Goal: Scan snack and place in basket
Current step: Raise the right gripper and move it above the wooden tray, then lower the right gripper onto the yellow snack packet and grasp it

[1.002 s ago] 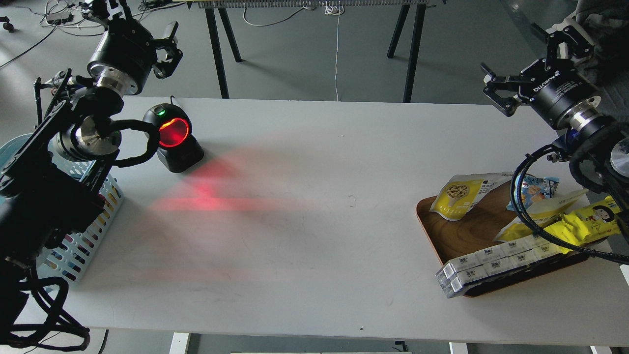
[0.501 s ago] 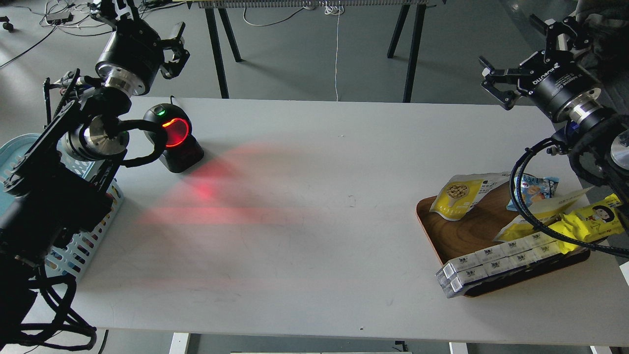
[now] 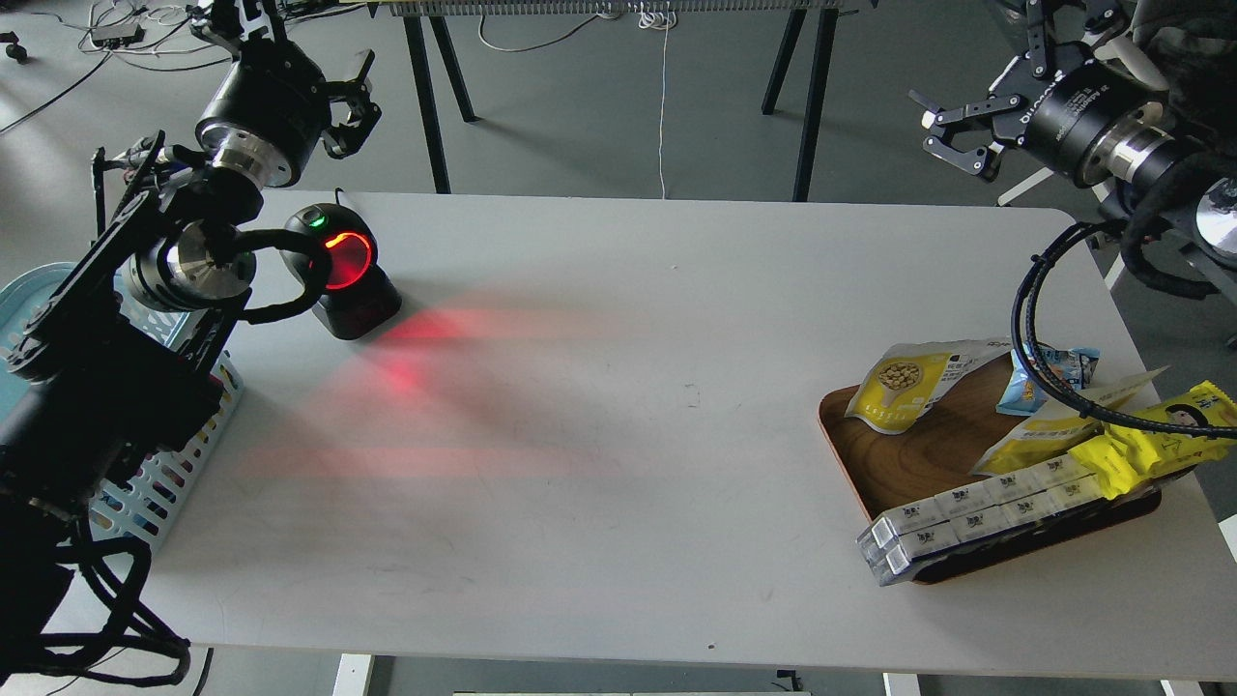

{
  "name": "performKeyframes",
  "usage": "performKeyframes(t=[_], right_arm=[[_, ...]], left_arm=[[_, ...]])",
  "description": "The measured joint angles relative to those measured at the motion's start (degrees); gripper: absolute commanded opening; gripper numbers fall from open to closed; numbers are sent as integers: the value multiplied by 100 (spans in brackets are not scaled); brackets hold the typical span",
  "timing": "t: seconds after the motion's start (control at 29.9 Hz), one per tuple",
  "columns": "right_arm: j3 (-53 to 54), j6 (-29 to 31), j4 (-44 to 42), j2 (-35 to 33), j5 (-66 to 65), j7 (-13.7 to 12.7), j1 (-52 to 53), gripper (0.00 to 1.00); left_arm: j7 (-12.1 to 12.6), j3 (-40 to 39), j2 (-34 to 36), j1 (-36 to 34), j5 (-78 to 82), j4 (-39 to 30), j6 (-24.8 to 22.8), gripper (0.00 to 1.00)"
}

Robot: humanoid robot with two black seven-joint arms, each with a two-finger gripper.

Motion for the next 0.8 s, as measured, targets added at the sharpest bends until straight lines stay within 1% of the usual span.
performKeyframes(t=[0.13,0.23,0.33,0.47,0.57,0.63,0.7,0.8], right_arm=[[-1317,-27,208,-436,-10,-28,995,99],[-2521,-46,570,-712,-14,-39,1967,99],[-3816,-57,967,-952,-13,-49,3148,99],[-5505,-94,1615,-1057,-16,-82,4755,99],[-6788,-253,2215,-1045,-5,-284,6039,98],[-7579,-447,2669,-950,33,-489,6829,98],[-8180,-690,3115,-771,166,-644,7356,98],[-8765,-1380,3740,-436,808,-827,7691,98]], left_arm=[[-25,-12,13,74,-10,-83,-15,100],[-35,-6,23,100,-11,-93,-33,100],[-73,7,41,104,-11,-94,-38,100],[-121,-1,88,104,-11,-93,-39,100],[-134,-13,132,105,-11,-87,-40,100],[-137,-14,139,105,-11,-86,-41,100],[-140,-15,141,105,-11,-86,-41,100],[-206,-16,143,105,-11,-86,-42,100]])
